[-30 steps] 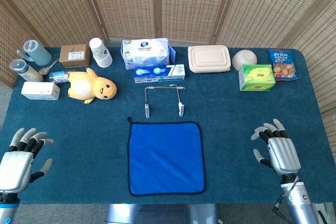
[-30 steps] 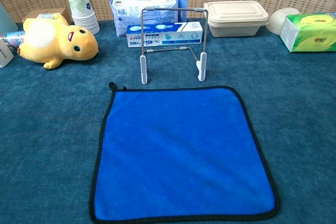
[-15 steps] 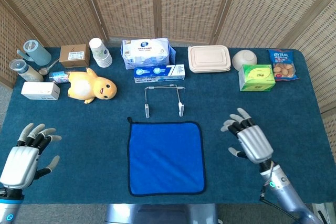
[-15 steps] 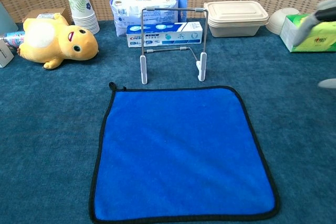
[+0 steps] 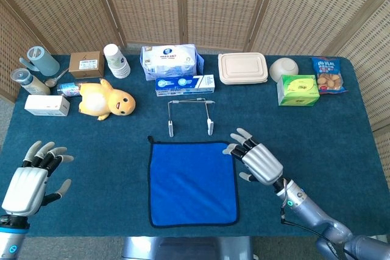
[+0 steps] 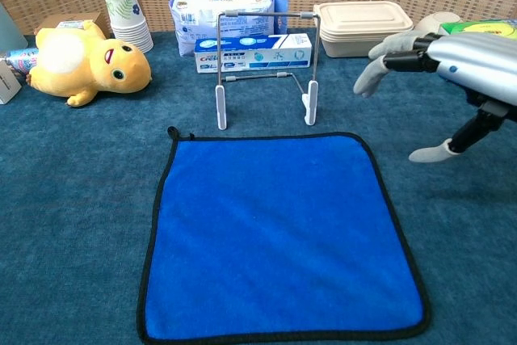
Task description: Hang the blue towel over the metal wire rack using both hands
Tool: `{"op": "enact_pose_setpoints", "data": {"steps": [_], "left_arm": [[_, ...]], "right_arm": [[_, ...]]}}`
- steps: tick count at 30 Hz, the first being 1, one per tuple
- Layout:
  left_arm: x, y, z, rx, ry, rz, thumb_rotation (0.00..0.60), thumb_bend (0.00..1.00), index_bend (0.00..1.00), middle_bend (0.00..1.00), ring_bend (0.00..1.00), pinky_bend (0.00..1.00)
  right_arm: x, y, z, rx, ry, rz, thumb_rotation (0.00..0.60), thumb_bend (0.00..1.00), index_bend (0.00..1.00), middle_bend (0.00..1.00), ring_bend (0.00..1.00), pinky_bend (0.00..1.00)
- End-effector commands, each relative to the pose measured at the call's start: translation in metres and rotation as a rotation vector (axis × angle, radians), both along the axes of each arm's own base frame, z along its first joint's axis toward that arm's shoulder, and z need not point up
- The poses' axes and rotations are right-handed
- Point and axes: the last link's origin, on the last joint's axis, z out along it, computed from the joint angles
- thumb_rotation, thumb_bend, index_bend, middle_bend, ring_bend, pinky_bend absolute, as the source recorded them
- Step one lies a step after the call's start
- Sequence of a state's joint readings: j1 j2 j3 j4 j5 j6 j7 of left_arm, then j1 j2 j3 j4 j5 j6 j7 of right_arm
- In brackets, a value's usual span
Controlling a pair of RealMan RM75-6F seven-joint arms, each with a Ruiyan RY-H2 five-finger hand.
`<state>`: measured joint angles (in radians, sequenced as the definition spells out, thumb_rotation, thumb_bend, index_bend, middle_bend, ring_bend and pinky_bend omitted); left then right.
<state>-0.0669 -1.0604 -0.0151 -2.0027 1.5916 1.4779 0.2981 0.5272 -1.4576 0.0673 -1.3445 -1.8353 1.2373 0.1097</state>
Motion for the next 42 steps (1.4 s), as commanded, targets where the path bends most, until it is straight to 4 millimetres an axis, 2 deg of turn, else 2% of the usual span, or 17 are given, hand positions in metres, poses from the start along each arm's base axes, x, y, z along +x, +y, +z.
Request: {"op": "enact_pose_setpoints", "data": {"steps": [1, 23, 42], "left_arm": [[0.0, 0.0, 0.0, 0.0, 0.001, 0.0, 0.6, 0.42, 0.32, 0.25, 0.15, 0.03], [0.004, 0.0, -0.004, -0.016, 0.001, -0.001, 0.6, 0.41, 0.32, 0.25, 0.15, 0.03], [0.002, -0.002, -0.007, -0.023, -0.011, 0.0, 0.6, 0.41, 0.32, 0.25, 0.15, 0.03]], "right_arm": [[0.001, -0.002, -0.011, 0.018, 0.017, 0.048, 0.6, 0.0, 0.24, 0.32, 0.1, 0.1], [-0.022, -0.003, -0.041, 0.031, 0.146, 0.183, 0.6, 0.0, 0.24, 0.32, 0.08, 0.1], [-0.034, -0.008, -0.054, 0.053, 0.19, 0.161, 0.6, 0.0, 0.24, 0.31, 0.07, 0.1]]}}
